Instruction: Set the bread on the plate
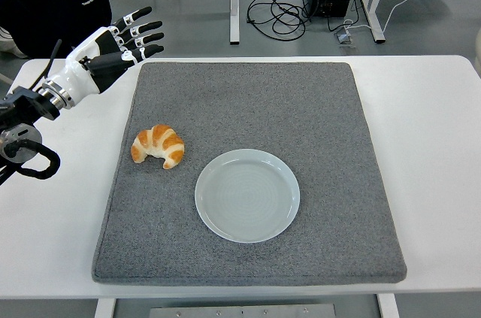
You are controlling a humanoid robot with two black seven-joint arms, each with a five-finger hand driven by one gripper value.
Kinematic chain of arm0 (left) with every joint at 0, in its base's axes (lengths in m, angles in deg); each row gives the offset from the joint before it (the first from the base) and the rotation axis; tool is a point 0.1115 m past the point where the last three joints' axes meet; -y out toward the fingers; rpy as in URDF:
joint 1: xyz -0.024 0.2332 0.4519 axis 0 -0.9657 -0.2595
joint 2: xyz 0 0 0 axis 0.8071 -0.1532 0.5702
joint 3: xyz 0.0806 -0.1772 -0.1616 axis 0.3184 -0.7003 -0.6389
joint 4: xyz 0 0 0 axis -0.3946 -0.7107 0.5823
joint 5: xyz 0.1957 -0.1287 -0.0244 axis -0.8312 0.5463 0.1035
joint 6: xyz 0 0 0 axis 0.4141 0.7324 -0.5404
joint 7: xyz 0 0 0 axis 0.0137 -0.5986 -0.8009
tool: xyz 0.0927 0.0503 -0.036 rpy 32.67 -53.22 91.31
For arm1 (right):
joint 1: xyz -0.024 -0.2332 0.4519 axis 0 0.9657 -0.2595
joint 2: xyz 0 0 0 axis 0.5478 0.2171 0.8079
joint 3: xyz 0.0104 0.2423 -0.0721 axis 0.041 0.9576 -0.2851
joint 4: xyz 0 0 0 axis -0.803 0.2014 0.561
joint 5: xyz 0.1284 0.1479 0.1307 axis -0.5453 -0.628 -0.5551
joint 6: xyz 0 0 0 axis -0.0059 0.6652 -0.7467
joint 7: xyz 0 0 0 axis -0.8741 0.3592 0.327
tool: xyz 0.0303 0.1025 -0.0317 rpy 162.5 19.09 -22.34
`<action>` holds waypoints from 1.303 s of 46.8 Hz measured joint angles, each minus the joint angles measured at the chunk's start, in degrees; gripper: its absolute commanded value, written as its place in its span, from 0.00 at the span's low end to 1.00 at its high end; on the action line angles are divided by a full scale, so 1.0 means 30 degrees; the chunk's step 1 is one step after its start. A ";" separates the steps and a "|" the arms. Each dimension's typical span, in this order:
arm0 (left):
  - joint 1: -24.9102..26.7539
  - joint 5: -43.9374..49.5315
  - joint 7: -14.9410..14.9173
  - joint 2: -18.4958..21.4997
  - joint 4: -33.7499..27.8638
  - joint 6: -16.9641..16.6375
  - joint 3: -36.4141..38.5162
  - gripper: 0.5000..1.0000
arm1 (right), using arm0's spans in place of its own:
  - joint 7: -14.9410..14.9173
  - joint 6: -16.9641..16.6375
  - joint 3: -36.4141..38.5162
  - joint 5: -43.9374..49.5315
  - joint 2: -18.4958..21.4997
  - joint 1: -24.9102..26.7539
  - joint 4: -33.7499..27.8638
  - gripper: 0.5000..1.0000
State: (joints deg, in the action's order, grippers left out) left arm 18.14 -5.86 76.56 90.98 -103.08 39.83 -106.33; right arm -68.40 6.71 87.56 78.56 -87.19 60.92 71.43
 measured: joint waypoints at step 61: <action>0.4745 -1.3725 -0.1095 0.5881 -0.3629 0.4372 0.3335 0.92 | 0.0000 0.0000 -0.0023 0.0000 0.0000 0.0028 0.0017 1.00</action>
State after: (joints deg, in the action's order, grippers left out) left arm 32.37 -47.03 73.27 108.63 -113.96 52.95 -96.33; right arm -68.40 6.71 87.49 78.56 -87.19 61.00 71.48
